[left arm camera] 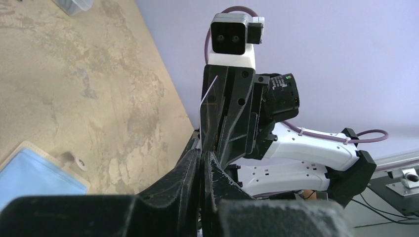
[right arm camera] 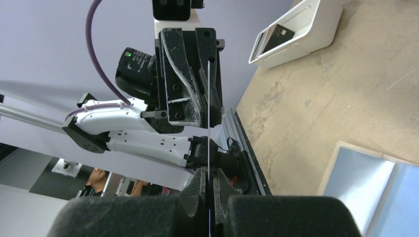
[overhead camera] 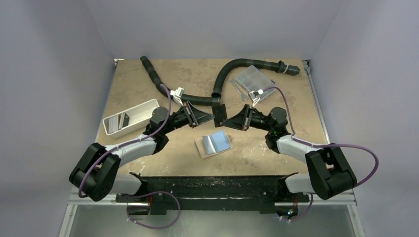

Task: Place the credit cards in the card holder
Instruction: Insert the credit card into the card holder.

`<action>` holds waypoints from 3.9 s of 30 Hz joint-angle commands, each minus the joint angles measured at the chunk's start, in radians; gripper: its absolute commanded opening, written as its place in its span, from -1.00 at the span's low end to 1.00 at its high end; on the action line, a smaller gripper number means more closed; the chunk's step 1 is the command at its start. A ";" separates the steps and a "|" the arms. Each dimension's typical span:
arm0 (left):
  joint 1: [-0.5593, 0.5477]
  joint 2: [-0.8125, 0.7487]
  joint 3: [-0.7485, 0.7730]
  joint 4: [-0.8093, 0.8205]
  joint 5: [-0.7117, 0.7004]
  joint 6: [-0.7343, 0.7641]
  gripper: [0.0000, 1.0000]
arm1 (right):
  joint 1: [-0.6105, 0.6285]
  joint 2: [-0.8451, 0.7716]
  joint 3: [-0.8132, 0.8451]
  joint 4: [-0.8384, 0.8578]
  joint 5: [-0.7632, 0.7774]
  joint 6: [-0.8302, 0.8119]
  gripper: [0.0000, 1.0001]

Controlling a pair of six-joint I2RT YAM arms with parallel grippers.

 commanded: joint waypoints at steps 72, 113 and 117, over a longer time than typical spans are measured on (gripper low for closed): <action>0.039 0.197 -0.108 -0.373 0.142 0.203 -1.00 | 0.108 0.362 0.243 -0.931 0.350 -0.797 -1.00; 0.040 0.450 -0.125 0.048 0.232 0.098 -1.00 | 0.108 0.381 0.240 -0.921 0.340 -0.806 -1.00; 0.045 0.476 -0.114 0.056 0.236 0.100 -1.00 | 0.108 0.381 0.243 -0.923 0.338 -0.808 -1.00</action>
